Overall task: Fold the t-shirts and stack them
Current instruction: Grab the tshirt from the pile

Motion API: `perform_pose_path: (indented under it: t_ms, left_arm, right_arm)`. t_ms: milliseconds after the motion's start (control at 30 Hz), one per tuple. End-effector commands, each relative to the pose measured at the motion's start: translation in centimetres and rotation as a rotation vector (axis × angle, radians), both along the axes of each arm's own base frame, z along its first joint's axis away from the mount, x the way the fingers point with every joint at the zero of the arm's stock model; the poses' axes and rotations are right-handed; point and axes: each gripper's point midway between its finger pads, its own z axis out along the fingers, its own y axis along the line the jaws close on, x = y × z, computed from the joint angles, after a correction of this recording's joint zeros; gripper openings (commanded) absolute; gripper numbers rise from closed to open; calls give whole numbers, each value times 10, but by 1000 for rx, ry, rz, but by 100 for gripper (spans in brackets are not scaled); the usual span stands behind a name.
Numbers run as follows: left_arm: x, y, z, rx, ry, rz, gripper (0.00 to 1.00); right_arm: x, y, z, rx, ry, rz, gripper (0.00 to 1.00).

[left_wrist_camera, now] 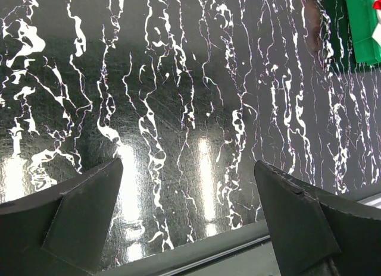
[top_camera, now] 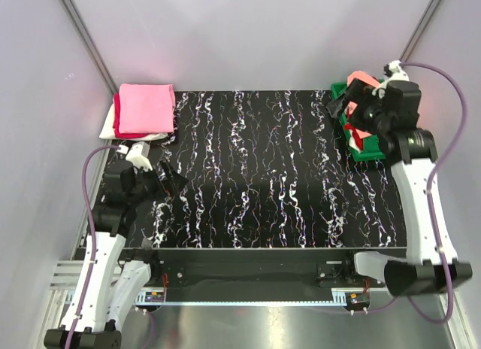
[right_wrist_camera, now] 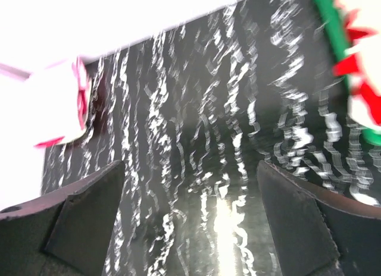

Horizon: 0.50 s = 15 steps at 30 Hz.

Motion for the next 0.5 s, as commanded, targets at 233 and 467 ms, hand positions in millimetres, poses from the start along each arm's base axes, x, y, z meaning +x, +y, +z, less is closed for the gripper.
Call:
perform_pose_path:
  t_ms: [233, 467]
  left_arm:
    - [4, -6, 18, -19, -82, -32, 99]
    - [2, -7, 22, -24, -100, -38, 99]
  right_arm:
    - [15, -93, -25, -112, 136, -292, 100]
    - [70, -182, -86, 12, 340, -452, 100]
